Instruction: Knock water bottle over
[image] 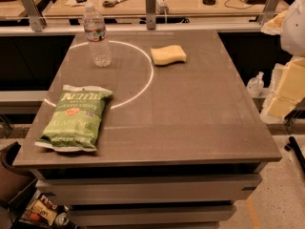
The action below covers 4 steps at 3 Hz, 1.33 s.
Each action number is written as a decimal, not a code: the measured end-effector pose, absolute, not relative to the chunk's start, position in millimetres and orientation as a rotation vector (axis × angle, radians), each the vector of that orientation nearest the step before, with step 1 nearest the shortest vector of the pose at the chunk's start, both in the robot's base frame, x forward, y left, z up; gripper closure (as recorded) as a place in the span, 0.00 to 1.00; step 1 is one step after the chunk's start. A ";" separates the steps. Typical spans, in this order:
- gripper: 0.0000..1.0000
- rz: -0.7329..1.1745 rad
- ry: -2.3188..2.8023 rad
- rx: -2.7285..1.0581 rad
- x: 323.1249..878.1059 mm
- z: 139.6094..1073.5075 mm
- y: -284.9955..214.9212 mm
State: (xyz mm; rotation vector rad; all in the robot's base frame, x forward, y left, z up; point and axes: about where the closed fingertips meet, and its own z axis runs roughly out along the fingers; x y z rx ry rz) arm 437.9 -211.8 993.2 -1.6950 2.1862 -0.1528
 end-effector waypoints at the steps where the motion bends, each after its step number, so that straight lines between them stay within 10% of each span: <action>1: 0.00 -0.153 2.186 -1.695 437.9 993.3 -211.7; 4: 0.00 0.206 2.031 -1.473 468.9 993.0 -177.9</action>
Offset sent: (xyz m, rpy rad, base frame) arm 0.0215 -0.0011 -0.0064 0.1957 0.0114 -0.0004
